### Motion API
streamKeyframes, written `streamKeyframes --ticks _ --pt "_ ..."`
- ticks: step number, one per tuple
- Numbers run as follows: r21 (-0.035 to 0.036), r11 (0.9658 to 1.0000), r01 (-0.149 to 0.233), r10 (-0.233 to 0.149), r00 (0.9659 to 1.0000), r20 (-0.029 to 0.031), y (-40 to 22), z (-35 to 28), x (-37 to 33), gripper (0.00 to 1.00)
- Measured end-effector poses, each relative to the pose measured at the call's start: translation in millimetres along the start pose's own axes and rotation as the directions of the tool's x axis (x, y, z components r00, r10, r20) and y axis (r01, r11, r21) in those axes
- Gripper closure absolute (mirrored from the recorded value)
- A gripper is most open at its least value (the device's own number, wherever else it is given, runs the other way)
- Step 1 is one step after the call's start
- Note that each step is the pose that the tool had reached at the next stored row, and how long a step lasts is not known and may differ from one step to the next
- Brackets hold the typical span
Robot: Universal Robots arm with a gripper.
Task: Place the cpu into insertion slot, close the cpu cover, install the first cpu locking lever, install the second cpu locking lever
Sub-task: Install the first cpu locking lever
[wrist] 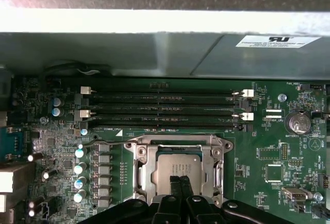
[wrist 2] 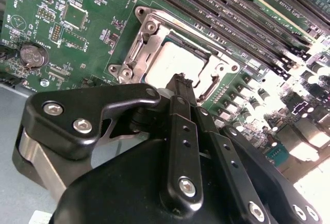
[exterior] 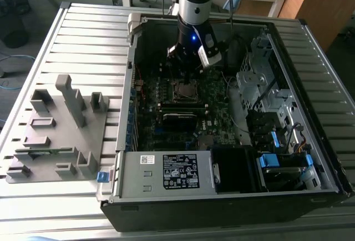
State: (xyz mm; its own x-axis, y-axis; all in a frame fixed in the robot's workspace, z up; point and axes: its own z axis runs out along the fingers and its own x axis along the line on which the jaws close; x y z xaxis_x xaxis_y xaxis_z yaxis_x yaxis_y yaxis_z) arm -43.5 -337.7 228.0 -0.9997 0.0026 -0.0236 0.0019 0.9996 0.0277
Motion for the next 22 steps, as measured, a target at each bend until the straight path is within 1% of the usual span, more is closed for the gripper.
streamKeyframes --ticks 5,17,22 --pt "0.0 1.0 0.0 0.0 1.0 0.0 0.1 -4.6 -0.1 0.89" --pt "-0.0001 1.0 0.0 0.0 1.0 0.0 0.7 -22.9 -0.6 0.89" --pt "-0.0001 1.0 0.0 0.0 1.0 0.0001 0.8 -26.3 -0.6 0.89"
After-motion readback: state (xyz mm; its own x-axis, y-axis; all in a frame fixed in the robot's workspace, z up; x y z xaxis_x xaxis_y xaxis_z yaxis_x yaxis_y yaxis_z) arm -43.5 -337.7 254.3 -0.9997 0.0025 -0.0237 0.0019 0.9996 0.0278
